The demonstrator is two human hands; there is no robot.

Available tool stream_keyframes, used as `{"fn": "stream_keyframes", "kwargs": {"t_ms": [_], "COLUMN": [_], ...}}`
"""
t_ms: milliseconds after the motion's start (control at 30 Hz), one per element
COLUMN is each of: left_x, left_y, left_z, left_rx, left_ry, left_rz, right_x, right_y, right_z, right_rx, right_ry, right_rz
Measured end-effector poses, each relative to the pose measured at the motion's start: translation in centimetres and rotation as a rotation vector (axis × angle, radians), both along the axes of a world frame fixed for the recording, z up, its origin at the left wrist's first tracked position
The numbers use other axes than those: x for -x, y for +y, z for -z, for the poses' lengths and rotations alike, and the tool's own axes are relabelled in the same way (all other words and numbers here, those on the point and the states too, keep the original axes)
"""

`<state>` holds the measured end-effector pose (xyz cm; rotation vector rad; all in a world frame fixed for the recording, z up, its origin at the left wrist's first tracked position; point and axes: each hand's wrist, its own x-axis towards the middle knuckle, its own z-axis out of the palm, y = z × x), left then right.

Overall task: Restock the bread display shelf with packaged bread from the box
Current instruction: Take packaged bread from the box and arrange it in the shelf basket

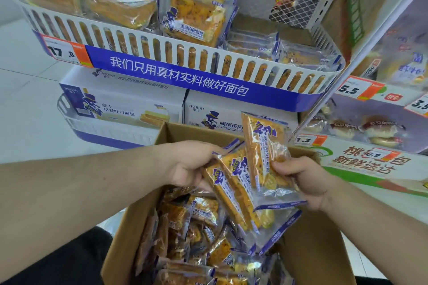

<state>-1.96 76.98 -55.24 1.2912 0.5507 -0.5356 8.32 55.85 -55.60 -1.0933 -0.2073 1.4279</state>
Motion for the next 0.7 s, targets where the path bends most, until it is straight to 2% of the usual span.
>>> {"fn": "stream_keyframes", "kwargs": {"t_ms": [167,233,300,400,567,633,700], "left_x": [-0.2,-0.2,0.1,0.4,0.5,0.6,0.5], "left_y": [0.6,0.9,0.1,-1.4,-1.3,-1.0,-0.8], "left_z": [-0.4,0.1,0.6,0.9,1.1,1.1,0.9], "left_rx": [0.237,0.314,0.289,0.255,0.247,0.235,0.220], "left_ry": [-0.029,-0.069,-0.104,-0.128,-0.049,-0.039,-0.036], "left_rz": [-0.268,-0.298,-0.263,-0.252,-0.281,-0.306,-0.322], "right_x": [1.5,1.4,1.4,2.2,2.5,2.1,2.0], "right_y": [2.0,2.4,2.6,3.1,3.7,3.6,3.5], "right_z": [0.0,-0.2,-0.4,-0.9,-1.8,-2.6,-3.2], "right_rx": [-0.057,-0.081,-0.079,0.031,0.179,0.194,0.174], "right_ry": [0.118,0.129,0.111,-0.080,-0.460,-0.468,-0.383], "right_rz": [0.161,0.235,0.281,0.280,0.294,0.290,0.296]}}
